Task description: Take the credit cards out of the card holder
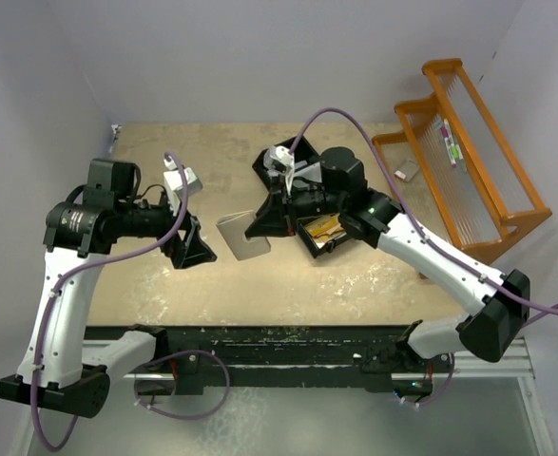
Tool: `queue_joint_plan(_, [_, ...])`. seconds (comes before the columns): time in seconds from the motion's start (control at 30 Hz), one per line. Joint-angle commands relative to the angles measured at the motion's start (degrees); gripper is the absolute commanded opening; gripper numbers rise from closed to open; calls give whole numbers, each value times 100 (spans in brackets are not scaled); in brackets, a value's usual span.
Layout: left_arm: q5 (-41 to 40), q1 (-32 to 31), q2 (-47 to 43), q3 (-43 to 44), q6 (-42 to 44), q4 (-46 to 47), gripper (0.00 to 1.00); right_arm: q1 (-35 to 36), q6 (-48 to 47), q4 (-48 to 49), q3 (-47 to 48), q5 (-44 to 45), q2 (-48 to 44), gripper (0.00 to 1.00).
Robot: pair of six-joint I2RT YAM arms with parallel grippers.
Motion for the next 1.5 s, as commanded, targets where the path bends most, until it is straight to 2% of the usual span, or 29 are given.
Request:
queue_joint_plan(0.0, [311,14,-143,-23,-24,81,99,-96,328,576,353,42,-119,0])
queue_joint_plan(0.17, [482,9,-229,-106,-356,557,99,-118,1146,1590,479,110,64,0])
queue_joint_plan(0.47, [820,13,-307,-170,-809,970,99,-127,2048,2448,498,508,1,0])
queue_joint_plan(0.83, [1183,14,-561,-306,-1403,1567,99,-129,2531,2881,350,650,-75,0])
queue_joint_plan(1.03, [1366,22,-634,-111,-1717,1677,99,-156,2471,2746,372,701,-137,0])
queue_joint_plan(1.17, [1312,80,-593,7,-2121,1960,92,-189,2665,3162,137,542,-257,0])
queue_joint_plan(1.33, [1698,202,-371,-2,-2560,2358,74,-189,3070,3756,-109,292,-204,0])
queue_joint_plan(1.47, [1931,294,-254,12,-2727,2535,69,-186,3188,3904,-201,227,-190,0])
